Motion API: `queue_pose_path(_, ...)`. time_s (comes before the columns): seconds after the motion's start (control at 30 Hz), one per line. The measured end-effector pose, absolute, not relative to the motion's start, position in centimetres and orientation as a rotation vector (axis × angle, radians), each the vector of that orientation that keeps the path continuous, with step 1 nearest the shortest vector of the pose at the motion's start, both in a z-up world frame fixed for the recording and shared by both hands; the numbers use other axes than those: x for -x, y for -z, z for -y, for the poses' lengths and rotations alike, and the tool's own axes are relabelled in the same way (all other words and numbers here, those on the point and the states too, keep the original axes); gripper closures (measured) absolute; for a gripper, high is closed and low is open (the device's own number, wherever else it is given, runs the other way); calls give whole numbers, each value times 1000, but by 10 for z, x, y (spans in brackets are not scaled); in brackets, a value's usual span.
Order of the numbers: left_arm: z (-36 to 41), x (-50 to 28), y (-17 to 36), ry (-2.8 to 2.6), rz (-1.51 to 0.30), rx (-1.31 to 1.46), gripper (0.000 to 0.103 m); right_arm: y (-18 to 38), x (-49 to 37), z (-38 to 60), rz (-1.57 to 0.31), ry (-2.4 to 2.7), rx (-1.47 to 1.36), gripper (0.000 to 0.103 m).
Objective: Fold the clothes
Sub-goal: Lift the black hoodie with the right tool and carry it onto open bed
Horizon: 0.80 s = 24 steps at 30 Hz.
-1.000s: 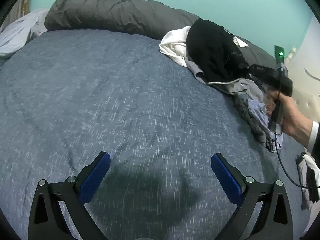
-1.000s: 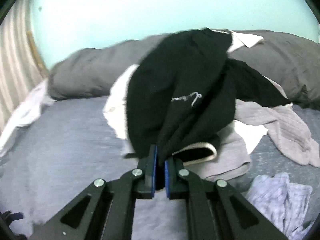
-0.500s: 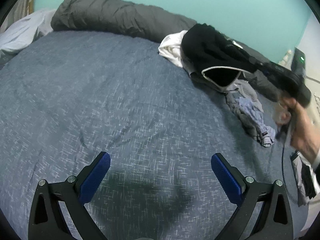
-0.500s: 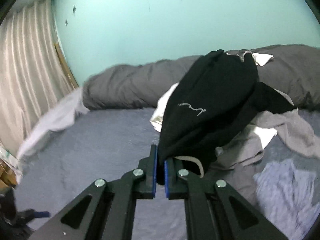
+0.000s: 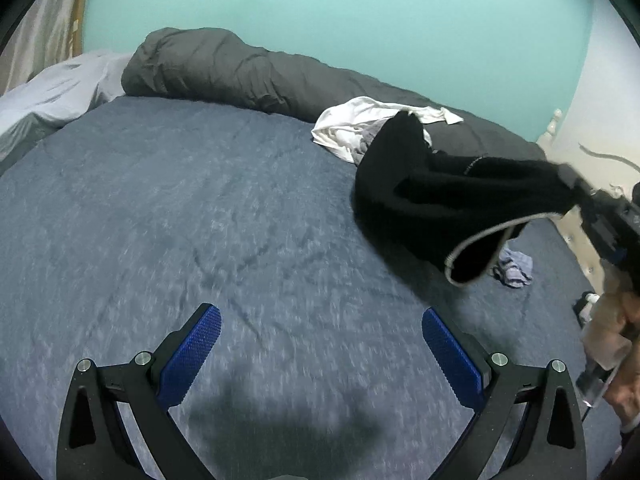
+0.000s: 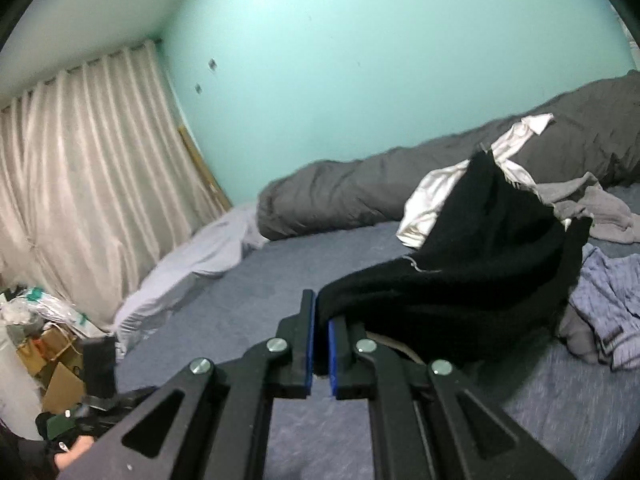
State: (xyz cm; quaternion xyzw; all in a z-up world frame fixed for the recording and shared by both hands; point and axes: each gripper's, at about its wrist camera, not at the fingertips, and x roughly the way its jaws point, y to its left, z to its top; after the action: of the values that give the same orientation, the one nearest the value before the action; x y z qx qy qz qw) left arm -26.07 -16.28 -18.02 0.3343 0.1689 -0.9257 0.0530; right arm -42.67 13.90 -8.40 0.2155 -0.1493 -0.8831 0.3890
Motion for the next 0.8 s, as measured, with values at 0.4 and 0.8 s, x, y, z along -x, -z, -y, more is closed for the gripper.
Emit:
queue_pose_path(0.4,143,168,163,2890,-547,-925,0,25,292,-148,390,2208,-406,99)
queue_pose_path(0.8,139,68,80,2921,-512,-781,0,-12,189,-155,346,2221,-399,99)
